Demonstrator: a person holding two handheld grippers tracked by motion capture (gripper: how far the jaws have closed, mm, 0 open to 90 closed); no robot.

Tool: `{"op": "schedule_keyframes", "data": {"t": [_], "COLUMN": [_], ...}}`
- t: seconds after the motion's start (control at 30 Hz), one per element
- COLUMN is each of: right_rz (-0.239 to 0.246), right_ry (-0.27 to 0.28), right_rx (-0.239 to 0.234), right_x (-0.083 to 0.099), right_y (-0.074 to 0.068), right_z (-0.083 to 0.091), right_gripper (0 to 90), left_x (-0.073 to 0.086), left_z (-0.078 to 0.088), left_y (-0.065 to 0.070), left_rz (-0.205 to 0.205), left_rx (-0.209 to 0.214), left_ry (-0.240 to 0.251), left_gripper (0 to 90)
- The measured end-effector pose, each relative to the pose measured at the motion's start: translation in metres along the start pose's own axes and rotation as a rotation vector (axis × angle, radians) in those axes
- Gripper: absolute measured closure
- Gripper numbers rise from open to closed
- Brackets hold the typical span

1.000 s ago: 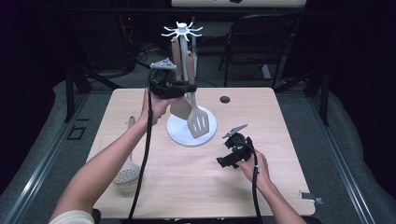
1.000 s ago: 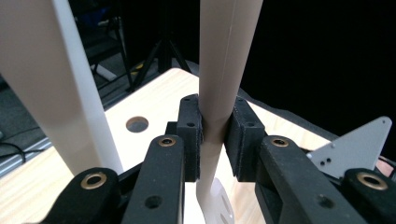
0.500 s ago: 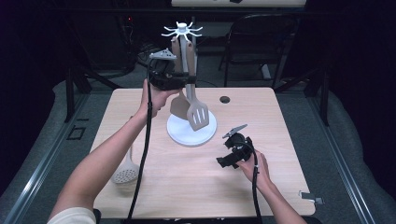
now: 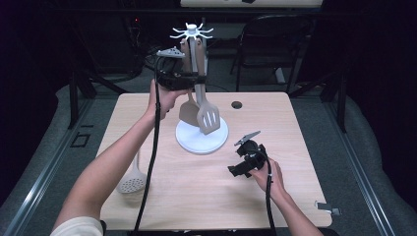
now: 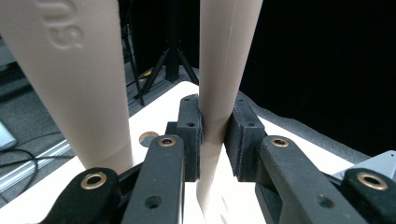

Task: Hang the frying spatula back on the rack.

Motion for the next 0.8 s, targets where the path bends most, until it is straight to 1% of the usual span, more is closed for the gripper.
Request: {"op": "schedule_keyframes", "data": {"t": [0.03,0.33,0.4,0.5,0.8], "right_rz": [-0.003,-0.002,0.003,-0.003,-0.001], "right_ry": [0.001,0.0,-0.007,-0.001,-0.003], "right_rx": [0.002,-0.002,0.001,-0.003,-0.002], "right_x": [-0.0001,0.0001,-0.0001,0.0002,0.0], "right_y": [-0.0005,-0.0001,0.0,0.0,-0.0003], "right_z": [-0.0002,-0.0005,-0.0003,-0.0005,-0.0002], "right_gripper": [5.9,5.9,5.9,6.0,6.1], "left_x": [-0.0005,0.0006,0.0008,0.0008,0.0014], "left_z": [-0.0004,-0.0023,-0.0029,-0.0032,-0.0038], "left_y": [-0.0013,-0.0059,-0.0064,-0.0061,-0.0046], "left_rz": [-0.005,0.001,0.0,-0.004,-0.039], "left_rx": [-0.003,-0.018,-0.022,-0.027,-0.059], "left_ry": [-0.003,-0.011,-0.013,-0.014,-0.015], "left_gripper": [77.0,77.0,77.0,77.0,77.0]}}
Point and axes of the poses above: each handheld gripper's, and its own axes: z roughly backward along the jaws, x roughly out of its underside, y roughly to its right, the point moved 1 cm from there along -z, roughly forward along the jaws, and after that the axes turned 8 degrees about y, right-handed, at the moved point
